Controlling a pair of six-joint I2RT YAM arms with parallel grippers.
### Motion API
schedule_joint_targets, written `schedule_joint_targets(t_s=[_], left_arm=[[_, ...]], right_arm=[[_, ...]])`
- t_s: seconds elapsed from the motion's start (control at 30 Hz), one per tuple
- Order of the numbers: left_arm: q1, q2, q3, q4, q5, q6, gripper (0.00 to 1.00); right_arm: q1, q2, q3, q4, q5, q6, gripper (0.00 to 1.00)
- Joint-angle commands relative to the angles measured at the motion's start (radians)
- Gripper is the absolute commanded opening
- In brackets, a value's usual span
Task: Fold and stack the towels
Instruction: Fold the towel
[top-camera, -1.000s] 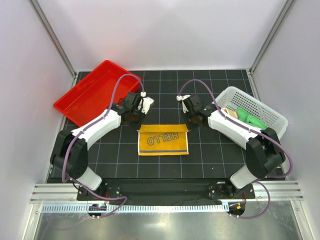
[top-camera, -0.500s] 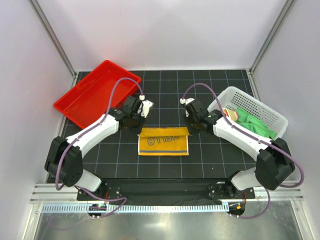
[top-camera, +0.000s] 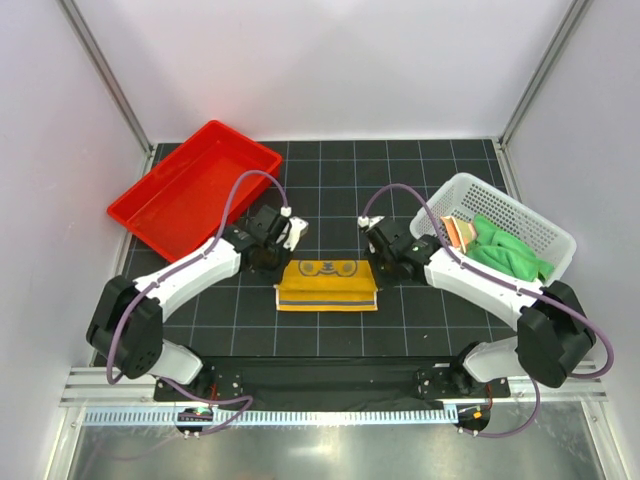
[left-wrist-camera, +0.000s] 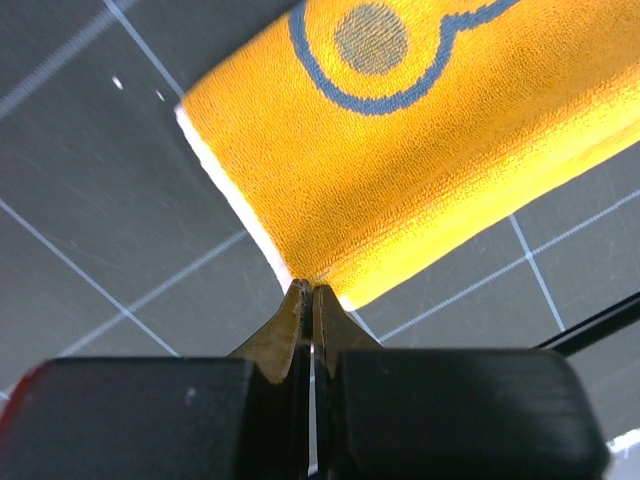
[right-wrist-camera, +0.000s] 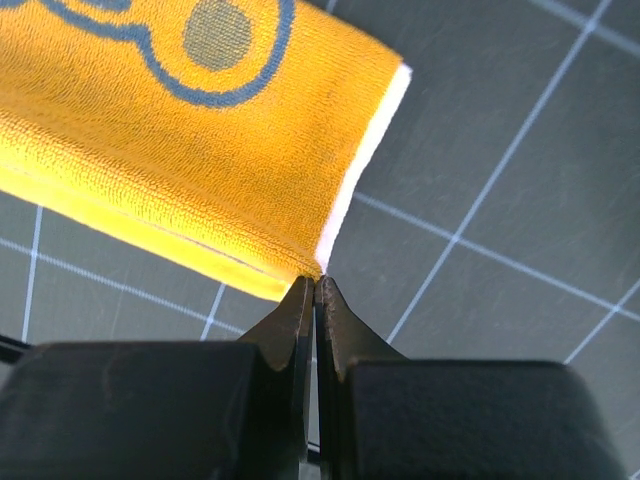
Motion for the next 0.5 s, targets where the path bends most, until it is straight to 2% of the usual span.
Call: schedule_joint_targets(t_s=[0.0,0.33,0.4,0.47], left_arm=[[-0.015,-0.008,-0.010,-0.038,-0.016,-0.042,0.00],[-0.046,0.021,0.010,-0.079,-0.012,-0.074,0.01],[-0.052,0.030,0.016,-0.093,-0.012,-0.076,0.01],[-0.055,0.044,0.024,-0.119,-0.022,-0.079,0.07]], right_arm=[[0.031,-0.045,-0.011,-0.024,0.028,0.032,0.01],[0.037,-0.059,-0.030,-0.040,0.054,0.063,0.02],[0.037,-0.050,-0.027,-0.045,0.053,0.066,0.06],[0.037,-0.035,-0.022,-0.051,0.044,0.071,0.11]])
